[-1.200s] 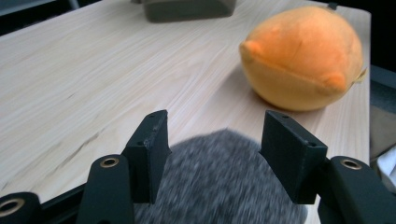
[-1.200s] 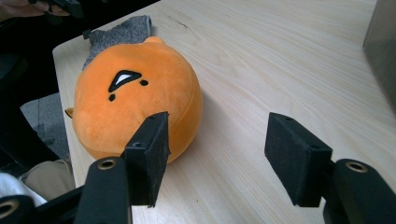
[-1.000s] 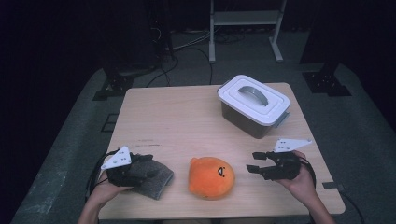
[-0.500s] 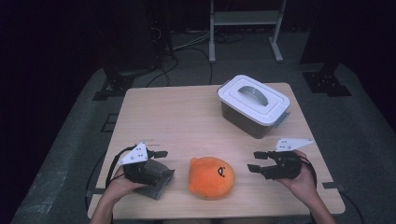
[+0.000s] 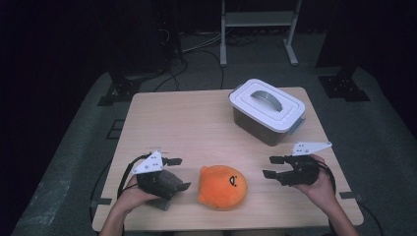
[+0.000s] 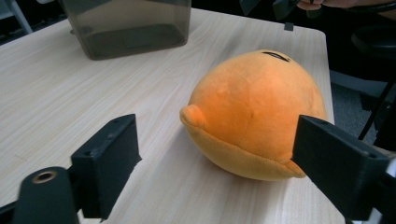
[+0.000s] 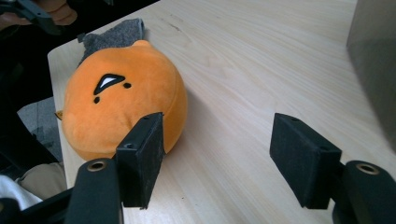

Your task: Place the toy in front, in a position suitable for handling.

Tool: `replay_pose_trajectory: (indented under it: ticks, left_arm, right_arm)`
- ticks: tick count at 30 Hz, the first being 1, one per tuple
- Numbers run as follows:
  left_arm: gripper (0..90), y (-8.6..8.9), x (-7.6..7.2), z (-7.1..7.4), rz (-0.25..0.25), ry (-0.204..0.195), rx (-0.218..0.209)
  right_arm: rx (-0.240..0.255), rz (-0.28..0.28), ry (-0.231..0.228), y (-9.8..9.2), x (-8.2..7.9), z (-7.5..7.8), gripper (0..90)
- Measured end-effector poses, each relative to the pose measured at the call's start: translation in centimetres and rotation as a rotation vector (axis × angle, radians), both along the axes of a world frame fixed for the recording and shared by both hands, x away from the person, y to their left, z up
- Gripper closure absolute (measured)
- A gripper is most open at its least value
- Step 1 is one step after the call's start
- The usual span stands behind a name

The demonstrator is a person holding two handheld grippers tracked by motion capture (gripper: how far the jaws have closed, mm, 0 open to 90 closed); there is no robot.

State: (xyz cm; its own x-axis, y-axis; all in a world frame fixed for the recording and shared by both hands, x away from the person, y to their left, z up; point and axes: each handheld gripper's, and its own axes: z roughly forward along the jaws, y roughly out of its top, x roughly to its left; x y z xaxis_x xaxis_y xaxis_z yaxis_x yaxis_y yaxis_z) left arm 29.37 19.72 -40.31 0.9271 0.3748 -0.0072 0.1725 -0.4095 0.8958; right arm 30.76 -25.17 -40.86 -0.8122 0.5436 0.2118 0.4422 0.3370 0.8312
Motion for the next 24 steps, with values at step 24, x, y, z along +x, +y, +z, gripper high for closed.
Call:
replay_pose_trajectory:
  ticks: [24]
  left_arm:
    - [7.3,-0.4,0.0,0.4,-0.014,0.016,0.003]
  right_arm:
    - [-0.038,-0.065,-0.063,-2.1,4.9,4.3,29.7]
